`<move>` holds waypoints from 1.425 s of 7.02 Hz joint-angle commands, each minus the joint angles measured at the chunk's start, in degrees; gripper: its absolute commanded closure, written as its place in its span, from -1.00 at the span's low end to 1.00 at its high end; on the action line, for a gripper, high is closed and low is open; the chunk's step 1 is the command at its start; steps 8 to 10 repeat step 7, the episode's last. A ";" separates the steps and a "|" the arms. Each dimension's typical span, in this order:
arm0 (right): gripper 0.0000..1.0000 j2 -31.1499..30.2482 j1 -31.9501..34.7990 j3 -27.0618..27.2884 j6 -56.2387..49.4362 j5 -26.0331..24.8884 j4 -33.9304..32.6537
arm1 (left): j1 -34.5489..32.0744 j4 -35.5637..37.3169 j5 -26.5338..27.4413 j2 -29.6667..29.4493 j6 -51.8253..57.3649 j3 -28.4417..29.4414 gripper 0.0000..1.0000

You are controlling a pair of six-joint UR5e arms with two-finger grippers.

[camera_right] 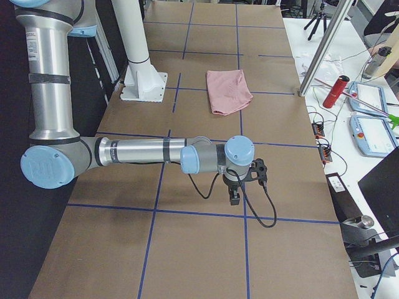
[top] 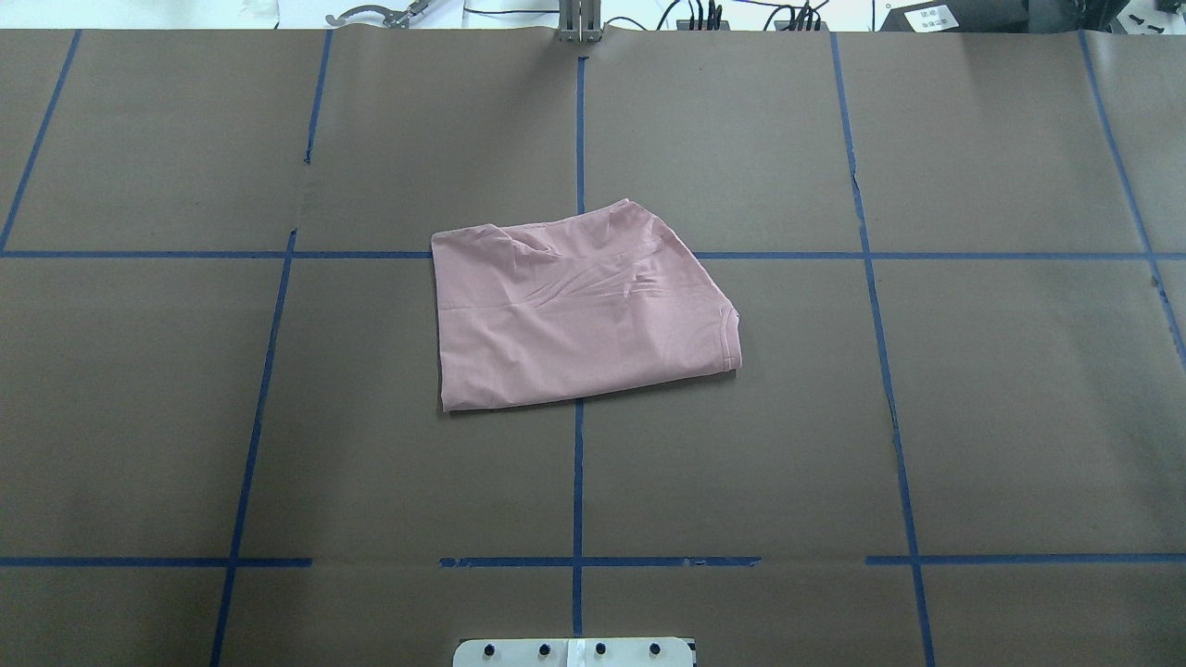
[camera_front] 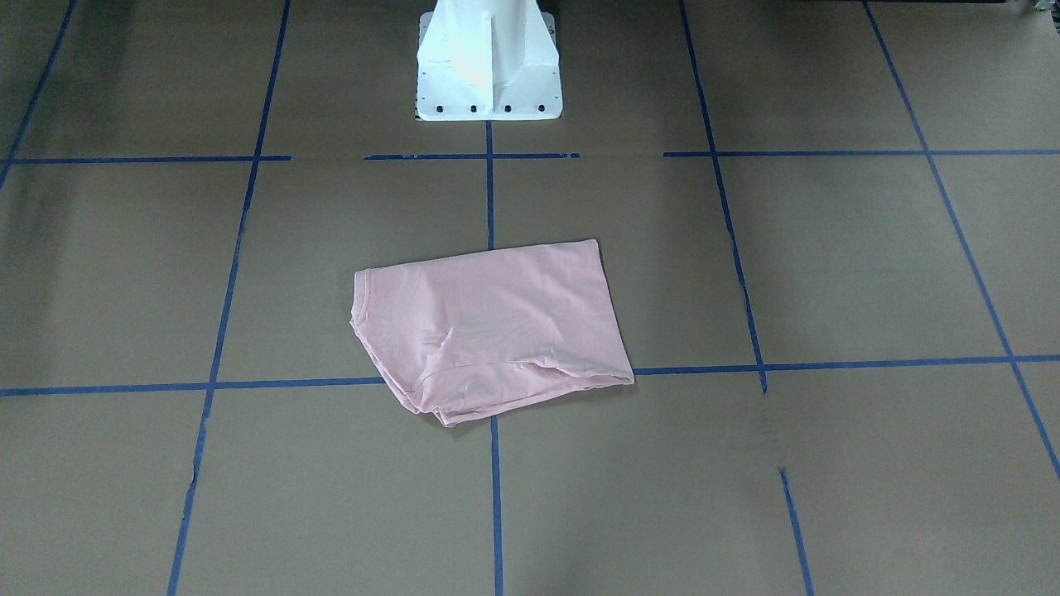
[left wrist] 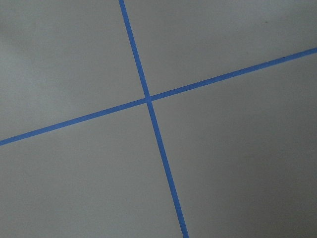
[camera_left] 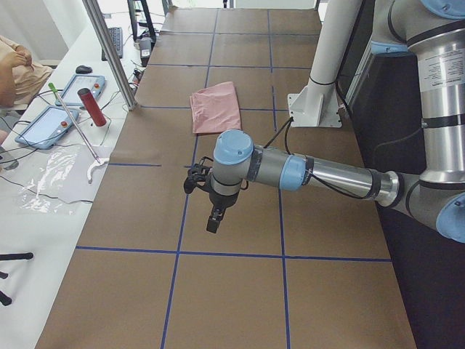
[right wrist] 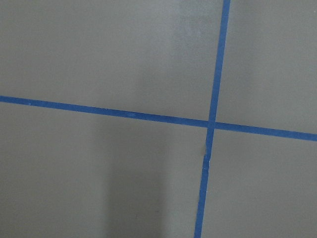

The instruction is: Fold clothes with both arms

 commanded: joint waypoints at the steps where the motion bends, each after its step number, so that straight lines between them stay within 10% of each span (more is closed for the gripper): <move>1: -1.00 0.03 0.00 -0.09 0.07 -0.08 0.00 | 0.00 -0.17 0.00 -0.07 0.05 -0.09 -1.00; 10: -1.00 0.03 -0.35 -0.18 0.15 0.01 0.00 | 0.09 -0.26 0.00 -2.08 0.05 0.44 -1.00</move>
